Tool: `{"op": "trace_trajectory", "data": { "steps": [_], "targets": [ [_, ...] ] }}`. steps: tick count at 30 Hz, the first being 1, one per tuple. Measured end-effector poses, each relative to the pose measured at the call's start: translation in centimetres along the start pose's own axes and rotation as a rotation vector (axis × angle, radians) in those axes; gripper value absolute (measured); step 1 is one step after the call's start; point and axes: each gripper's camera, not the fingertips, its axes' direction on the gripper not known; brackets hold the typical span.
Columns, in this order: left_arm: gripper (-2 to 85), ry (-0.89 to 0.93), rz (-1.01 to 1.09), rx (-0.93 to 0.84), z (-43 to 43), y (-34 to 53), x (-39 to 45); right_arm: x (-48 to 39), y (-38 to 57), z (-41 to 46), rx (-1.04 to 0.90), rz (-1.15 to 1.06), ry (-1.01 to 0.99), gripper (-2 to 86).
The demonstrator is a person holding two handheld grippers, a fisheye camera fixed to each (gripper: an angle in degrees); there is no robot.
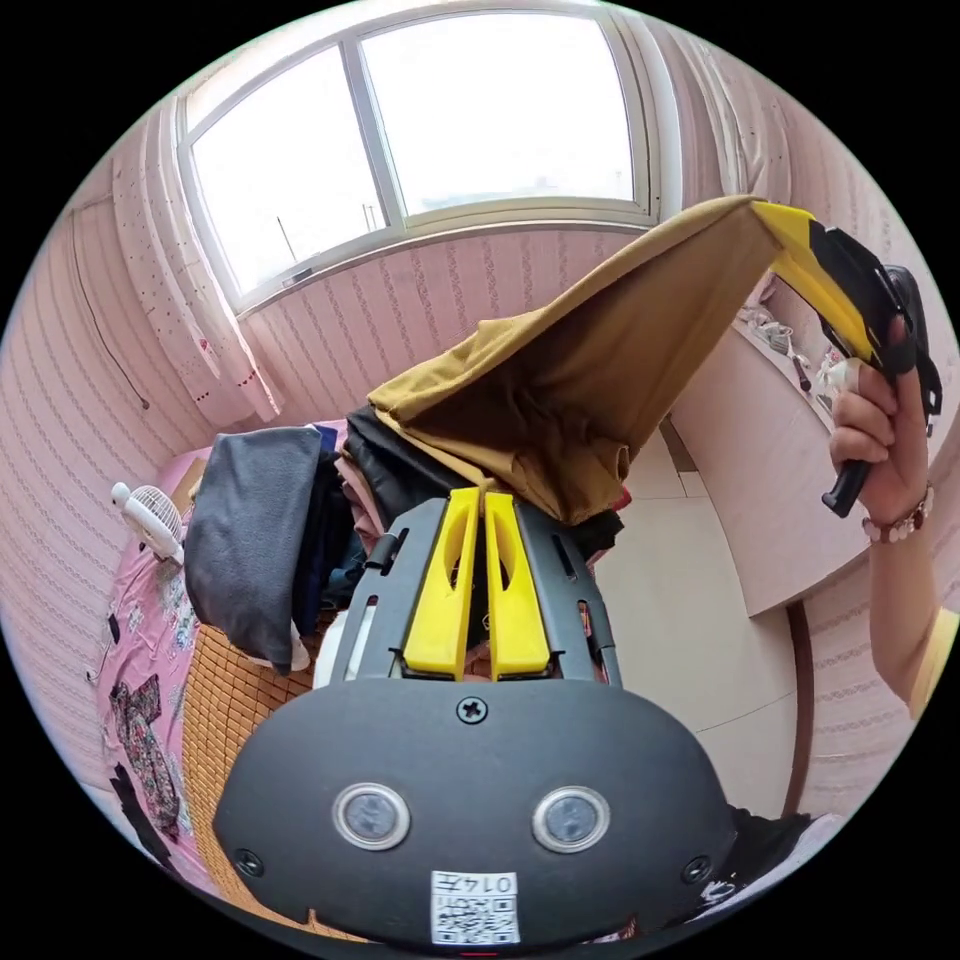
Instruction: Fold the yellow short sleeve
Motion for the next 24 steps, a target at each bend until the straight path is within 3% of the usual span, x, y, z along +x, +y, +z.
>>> {"op": "trace_trajectory", "data": {
  "steps": [5,9,16,24],
  "targets": [
    [-0.7,0.002,-0.062,0.053,-10.3,5.6,-2.3,-5.9,-3.4,-3.9,0.018,-0.069,-0.095,1.2],
    [-0.7,-0.001,-0.178,0.094,-22.3,16.6,-4.5,-11.5,-4.3,-4.6,0.008,-0.132,-0.187,1.1],
    [-0.7,-0.277,-0.518,0.273,-47.4,38.3,-7.4,-16.8,-4.9,0.7,-0.055,-0.023,-0.346,1.0],
    [-0.8,-0.572,-0.659,0.614,-70.9,52.0,-4.1,-25.0,-4.9,11.7,-0.204,0.094,-0.515,0.9]
  ]
}}
